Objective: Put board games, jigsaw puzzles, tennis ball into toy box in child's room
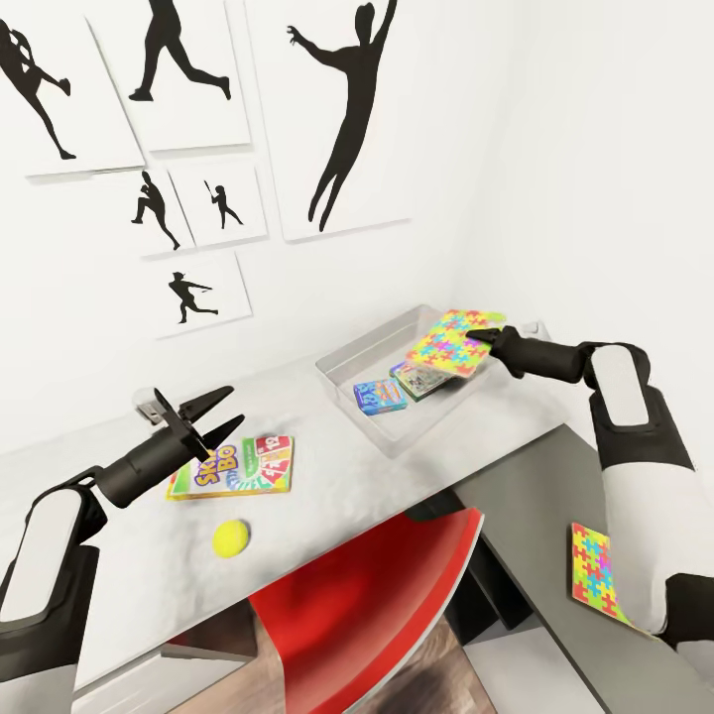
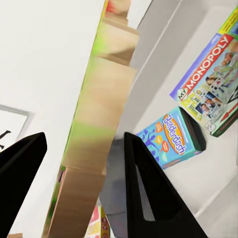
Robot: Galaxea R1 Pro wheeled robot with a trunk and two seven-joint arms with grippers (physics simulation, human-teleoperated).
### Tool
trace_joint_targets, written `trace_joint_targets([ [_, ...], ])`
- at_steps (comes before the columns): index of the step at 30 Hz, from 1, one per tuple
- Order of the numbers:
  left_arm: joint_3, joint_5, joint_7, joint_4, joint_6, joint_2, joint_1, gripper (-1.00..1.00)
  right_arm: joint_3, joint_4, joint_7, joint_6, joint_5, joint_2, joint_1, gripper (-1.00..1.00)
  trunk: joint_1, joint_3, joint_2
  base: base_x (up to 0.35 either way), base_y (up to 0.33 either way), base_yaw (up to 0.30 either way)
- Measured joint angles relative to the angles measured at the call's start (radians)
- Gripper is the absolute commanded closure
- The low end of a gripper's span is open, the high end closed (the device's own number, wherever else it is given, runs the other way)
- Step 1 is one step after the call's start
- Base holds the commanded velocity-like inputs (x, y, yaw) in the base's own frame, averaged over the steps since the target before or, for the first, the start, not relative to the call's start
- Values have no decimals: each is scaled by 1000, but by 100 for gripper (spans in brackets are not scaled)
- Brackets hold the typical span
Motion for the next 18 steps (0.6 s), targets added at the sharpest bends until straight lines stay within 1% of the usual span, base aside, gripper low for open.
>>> trace_joint_targets([
  [4, 0, 8, 0, 0, 2, 0, 0, -100, -30, -6, -96, 1, 11, 43, -28, 100, 0, 0, 0, 0, 0, 0],
  [7, 0, 11, 0, -5, 2, 0, 1, -100, -39, -8, -156, -36, 9, 71, -43, 100, 0, 0, 0, 0, 0, 0],
  [9, 0, 12, 0, -7, 3, 0, 1, -100, -44, -5, -188, -57, 8, 85, -58, 100, 0, 0, 0, 0, 0, 0],
  [11, 0, 13, 0, -9, 3, 0, 1, -100, -47, -2, -214, -71, 7, 95, -72, 100, 0, 0, 0, 0, 0, 0],
  [12, 0, 13, 0, -9, 3, 0, 1, -100, -47, -2, -214, -71, 8, 95, -72, 100, 0, 0, 0, 0, 0, 0],
  [14, 0, 14, 0, -11, 3, 0, 1, -100, -49, 1, -233, -80, 6, 106, -81, 100, 0, 0, 0, 0, 0, 0],
  [18, 0, 14, 0, -12, 3, 0, 1, -100, -50, 20, -254, -90, 6, 139, -92, 100, 0, 0, 0, 0, 0, 0],
])
